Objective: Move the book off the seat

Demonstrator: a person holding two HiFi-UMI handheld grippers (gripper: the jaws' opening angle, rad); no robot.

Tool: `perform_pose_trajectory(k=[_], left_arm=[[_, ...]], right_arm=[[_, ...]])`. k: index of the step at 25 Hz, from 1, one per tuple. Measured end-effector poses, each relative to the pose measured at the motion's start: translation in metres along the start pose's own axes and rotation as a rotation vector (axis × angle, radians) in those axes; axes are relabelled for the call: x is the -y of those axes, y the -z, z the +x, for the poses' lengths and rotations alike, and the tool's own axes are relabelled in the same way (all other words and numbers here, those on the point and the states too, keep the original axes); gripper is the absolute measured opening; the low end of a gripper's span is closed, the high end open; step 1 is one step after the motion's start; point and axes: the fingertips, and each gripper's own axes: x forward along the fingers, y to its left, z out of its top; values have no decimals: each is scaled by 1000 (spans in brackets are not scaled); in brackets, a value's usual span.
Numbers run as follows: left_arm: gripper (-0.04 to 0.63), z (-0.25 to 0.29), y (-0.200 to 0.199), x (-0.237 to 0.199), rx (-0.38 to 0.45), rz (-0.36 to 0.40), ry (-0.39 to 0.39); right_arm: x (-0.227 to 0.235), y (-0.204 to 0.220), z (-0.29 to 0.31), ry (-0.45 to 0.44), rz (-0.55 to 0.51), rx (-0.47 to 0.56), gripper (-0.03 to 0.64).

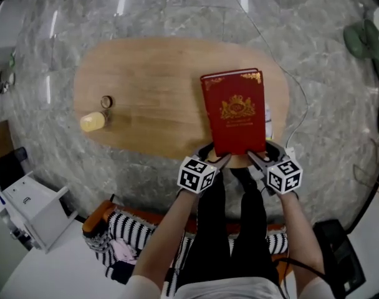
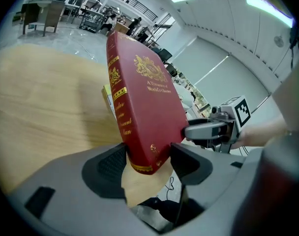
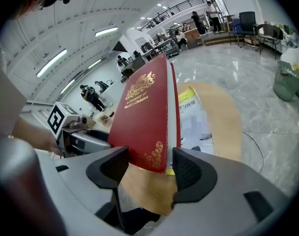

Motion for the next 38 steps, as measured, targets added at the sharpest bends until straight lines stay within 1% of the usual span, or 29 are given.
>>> perform_pose_trajectory(k=[5,8,12,15,17,21,25,26,28,31,33,36,38], left_arm=[[273,25,7,-22,-36,-46,15],[276,36,6,-28,-44,-66,24],[282,41,4,-32,-49,-94,28],[290,38,4,-35,-63,-92,19],[299,31,4,-36,-71,-76,-2],[299,5,1,-35,-68,-50,-38],[291,-35,-16,-9,-22,-17,-16],[278,-46,-22,0,-5,-1,-7],[253,-71,-35,21,26,33,7],[220,-112,-55,55,70,81,22],[203,-140,-69,75,105,113,28],[186,-180,-84,106,148,161,27],[170,-203,-91,125,167,192,30]], right_arm=[[20,11,25,3,42,-21,295],[30,13,33,6,78,-12,295],[37,16,36,32,108,-5,295],[36,14,35,48,106,-22,295],[36,10,30,57,120,-19,295],[32,-2,7,86,119,-3,295],[7,-16,-27,76,91,27,289],[-1,-22,-37,73,84,44,274],[-22,-37,-62,71,70,88,223],[-58,-65,-104,67,61,167,194],[-80,-85,-133,62,79,231,152],[-110,-108,-181,50,142,331,85],[-128,-118,-208,22,195,382,62]])
